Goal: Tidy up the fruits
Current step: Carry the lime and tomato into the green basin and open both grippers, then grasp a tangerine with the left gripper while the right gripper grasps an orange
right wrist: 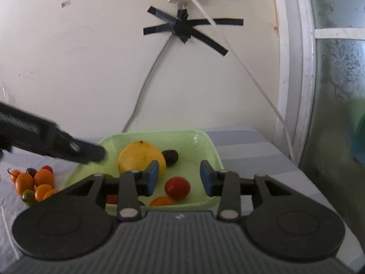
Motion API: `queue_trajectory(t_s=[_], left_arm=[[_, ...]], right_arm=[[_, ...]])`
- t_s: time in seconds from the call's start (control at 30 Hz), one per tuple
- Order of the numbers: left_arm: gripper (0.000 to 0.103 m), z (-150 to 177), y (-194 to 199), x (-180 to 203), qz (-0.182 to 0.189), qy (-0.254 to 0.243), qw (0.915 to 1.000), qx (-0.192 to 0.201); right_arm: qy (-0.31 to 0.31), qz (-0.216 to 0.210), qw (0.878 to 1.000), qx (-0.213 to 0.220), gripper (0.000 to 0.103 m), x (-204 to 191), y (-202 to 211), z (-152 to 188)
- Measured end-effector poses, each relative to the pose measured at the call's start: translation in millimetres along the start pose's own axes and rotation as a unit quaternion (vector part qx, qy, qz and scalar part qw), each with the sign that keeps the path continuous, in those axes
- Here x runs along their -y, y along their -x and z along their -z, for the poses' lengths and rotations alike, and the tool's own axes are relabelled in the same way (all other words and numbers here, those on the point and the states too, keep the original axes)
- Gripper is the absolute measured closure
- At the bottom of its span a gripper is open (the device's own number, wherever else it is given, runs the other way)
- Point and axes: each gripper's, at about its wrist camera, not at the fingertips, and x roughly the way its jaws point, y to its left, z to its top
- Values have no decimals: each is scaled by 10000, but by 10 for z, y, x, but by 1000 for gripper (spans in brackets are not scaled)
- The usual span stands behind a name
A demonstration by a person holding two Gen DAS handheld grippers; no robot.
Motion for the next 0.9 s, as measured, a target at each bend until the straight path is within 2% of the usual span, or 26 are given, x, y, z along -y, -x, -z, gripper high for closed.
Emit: queue_trajectory(t_s=[0.1,0.2,0.37,0.47,0.57,0.73,0.83,0.9], left_arm=[[60,28,473,-142,-43,156,9990,410],[60,176,941,-352,-337,317,9964,716],[60,499,1414,-747,-816,768,9901,846],[60,671,1505,-1003,-989,1049,9866,764],[60,778,1519,-1176,-991,1278,9843,702],[60,772,1415,-1382,-929,1402,9838,623],[50,741,1284,-1466,-730,1493,9846,549],[48,729,1182,-1505,-662,1519,9848,513]], right_arm=[[-136,-38,9998,104,61,5,113,-49],[-243,-174,9993,221,61,-50,271,-57],[-275,-661,9970,311,61,-312,514,-21],[-146,-919,9954,239,61,-549,587,26],[46,-1155,9933,52,61,-812,572,83],[549,-1456,9875,-267,61,-1251,465,173],[883,-1573,9829,-370,61,-1474,359,179],[1094,-1629,9797,-409,61,-1622,264,175]])
